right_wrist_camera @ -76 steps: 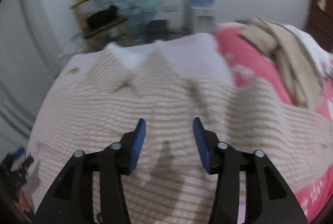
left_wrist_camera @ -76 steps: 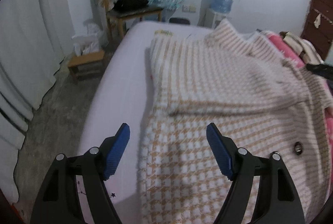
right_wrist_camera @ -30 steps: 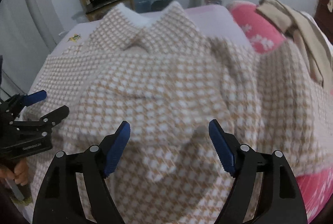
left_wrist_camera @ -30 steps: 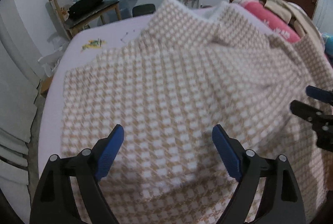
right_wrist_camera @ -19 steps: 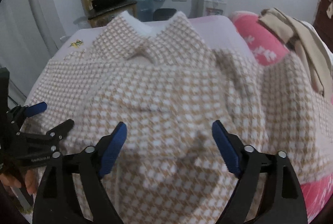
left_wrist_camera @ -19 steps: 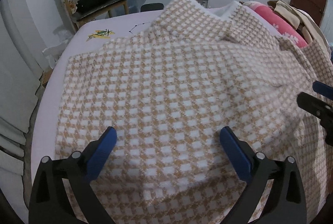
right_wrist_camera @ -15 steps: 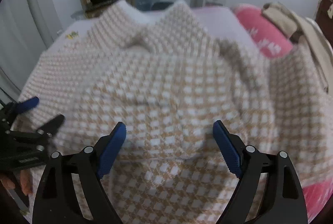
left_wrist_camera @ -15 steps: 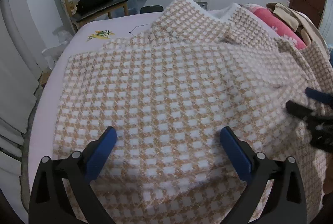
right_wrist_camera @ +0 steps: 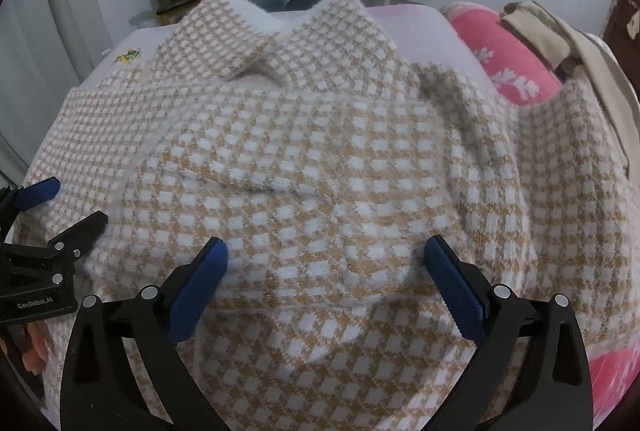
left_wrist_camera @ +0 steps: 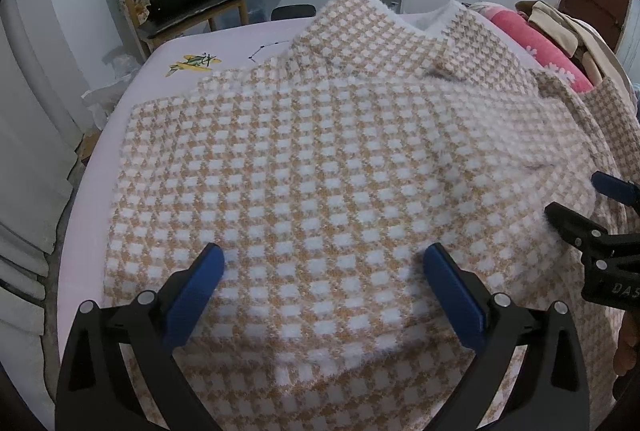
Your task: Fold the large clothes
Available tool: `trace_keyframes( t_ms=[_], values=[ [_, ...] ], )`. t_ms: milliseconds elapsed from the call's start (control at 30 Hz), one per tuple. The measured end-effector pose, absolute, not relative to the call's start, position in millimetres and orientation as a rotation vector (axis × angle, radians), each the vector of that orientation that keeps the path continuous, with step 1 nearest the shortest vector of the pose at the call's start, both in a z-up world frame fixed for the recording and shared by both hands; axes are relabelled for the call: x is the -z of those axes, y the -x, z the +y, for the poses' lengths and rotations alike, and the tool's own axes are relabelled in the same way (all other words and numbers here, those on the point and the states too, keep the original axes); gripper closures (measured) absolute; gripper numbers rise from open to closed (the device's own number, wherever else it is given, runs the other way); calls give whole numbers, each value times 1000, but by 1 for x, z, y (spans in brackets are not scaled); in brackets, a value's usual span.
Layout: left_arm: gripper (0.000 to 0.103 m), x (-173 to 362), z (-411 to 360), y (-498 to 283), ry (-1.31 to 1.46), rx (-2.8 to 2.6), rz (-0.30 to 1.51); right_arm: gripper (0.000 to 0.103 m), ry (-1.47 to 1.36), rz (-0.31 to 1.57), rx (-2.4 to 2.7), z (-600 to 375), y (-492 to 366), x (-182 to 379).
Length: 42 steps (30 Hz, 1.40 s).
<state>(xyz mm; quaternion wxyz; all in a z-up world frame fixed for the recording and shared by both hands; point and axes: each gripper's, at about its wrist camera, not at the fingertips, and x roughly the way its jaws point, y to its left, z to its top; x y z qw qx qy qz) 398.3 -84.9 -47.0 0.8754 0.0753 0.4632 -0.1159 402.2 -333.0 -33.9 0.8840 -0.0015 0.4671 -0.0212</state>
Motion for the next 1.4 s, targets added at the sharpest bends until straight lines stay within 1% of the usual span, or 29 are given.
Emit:
trace_keyframes(
  t_ms=[400, 500, 667, 767, 867, 967, 1133, 1233, 1367, 1400],
  values=[
    [4, 46, -86, -400, -159, 241, 981, 8, -18, 969, -1, -337, -403, 34],
    [4, 46, -87, -401, -160, 241, 984, 8, -107, 929, -83, -345, -393, 17],
    [4, 46, -86, -401, -161, 243, 987, 8, -163, 791, -92, -374, -353, -41],
    [4, 46, -86, -401, -162, 245, 990, 8, -211, 726, -55, -417, -327, -66],
    [4, 47, -86, -401, -160, 244, 994, 8, -220, 702, 81, -473, -304, -77],
    [4, 47, -85, -400, -161, 246, 990, 8, -222, 742, 239, -529, -289, -74],
    [4, 47, -85, -401, -160, 250, 987, 9, -365, 797, 445, -636, -258, -56],
    [4, 47, -85, -401, -159, 250, 983, 15, -559, 806, 560, -702, -228, -39],
    [4, 47, -85, -399, -159, 251, 978, 25, -805, 757, 594, -747, -197, -19],
    [4, 47, -85, -400, -159, 251, 979, 28, -854, 749, 585, -752, -194, -12]
  ],
)
